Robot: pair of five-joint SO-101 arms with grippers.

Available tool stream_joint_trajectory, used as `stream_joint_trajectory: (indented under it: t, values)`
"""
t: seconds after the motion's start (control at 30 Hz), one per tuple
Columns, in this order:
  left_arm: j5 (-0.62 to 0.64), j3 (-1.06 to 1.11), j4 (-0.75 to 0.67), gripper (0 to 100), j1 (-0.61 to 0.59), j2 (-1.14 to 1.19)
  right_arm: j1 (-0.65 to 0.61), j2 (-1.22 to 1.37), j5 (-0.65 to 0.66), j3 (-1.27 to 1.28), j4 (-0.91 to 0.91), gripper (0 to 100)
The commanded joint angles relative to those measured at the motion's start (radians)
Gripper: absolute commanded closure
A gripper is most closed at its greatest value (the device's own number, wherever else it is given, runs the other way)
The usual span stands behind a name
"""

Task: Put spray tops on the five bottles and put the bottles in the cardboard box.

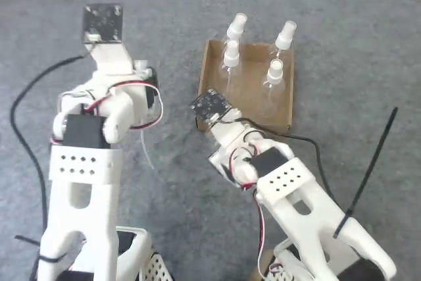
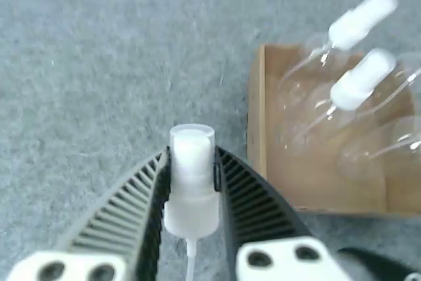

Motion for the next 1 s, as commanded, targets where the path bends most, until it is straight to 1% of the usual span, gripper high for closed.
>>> stream_joint_trajectory:
  t: [0.0,0.1,0.2,0.3,0.4,0.43,0.5,0.77,0.87,0.97]
  values:
    - [0.034,-0.081,0.037,99,0.002,-0.052,-0.058,-0.051,-0.017,-0.006,-0.025,99.3]
    - [0.046,-0.051,0.044,99,0.002,-0.173,-0.074,-0.051,-0.017,-0.006,-0.025,99.3]
    - [0.044,0.030,0.038,99,0.005,-0.321,-0.071,-0.051,-0.015,-0.006,-0.022,99.3]
    - [0.043,0.160,-0.023,99,0.000,-0.443,-0.077,-0.051,-0.017,-0.008,-0.024,99.3]
    - [0.029,0.297,-0.123,99,0.006,-0.525,-0.077,-0.051,-0.021,-0.014,-0.024,99.3]
    - [0.031,0.323,-0.160,99,0.006,-0.539,-0.079,-0.051,-0.021,-0.014,-0.022,99.3]
    - [0.031,0.346,-0.190,99,0.005,-0.546,-0.099,-0.051,-0.021,-0.014,-0.024,99.3]
    - [0.031,0.398,-0.193,99,-0.002,-0.554,-0.240,-0.050,-0.015,-0.029,-0.030,99.3]
    - [0.031,0.398,-0.192,99,-0.002,-0.554,-0.231,-0.047,-0.014,-0.035,-0.041,99.3]
    - [0.031,0.398,-0.192,99,-0.003,-0.554,-0.220,-0.044,-0.014,-0.052,-0.130,99.3]
